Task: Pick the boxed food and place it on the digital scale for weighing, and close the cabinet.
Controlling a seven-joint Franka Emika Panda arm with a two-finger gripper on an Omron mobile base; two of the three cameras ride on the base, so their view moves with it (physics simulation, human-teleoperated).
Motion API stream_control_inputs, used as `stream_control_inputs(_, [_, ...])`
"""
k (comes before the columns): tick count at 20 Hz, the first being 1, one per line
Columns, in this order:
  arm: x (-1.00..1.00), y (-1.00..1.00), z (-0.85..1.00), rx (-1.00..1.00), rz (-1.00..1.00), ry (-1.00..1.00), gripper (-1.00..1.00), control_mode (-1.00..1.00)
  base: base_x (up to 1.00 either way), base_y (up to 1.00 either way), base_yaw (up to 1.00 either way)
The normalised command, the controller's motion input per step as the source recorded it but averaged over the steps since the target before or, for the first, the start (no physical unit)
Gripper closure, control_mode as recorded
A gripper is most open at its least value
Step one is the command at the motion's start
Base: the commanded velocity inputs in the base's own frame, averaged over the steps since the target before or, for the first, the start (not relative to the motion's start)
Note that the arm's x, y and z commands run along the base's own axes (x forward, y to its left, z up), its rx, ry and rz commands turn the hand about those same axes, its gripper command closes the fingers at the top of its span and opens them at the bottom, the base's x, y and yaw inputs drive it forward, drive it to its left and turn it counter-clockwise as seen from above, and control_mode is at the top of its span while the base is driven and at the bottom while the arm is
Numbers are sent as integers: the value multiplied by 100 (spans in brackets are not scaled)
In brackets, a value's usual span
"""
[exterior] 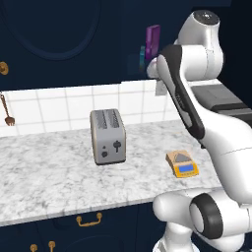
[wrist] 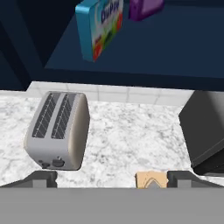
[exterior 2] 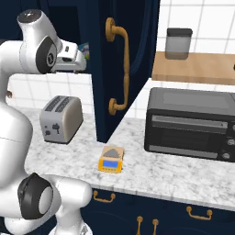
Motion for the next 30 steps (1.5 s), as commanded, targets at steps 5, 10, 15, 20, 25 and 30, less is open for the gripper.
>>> stream_control_inputs(5, [43,11,30,0,0,-1,-100,-100,0,0,0])
stream_control_inputs(10, [38,1,14,1,1,0,-100,-100,0,0,0])
stream_control_inputs(15, [43,21,0,1,1,-1,-100,-100,0,0,0])
stream_control_inputs(20, [38,12,0,0,0,-2,-100,-100,0,0,0])
stream_control_inputs(25, [34,9,0,0,0,0,-100,-100,0,0,0])
stream_control_inputs(30, [43,14,0,0,-1,0,-100,-100,0,0,0])
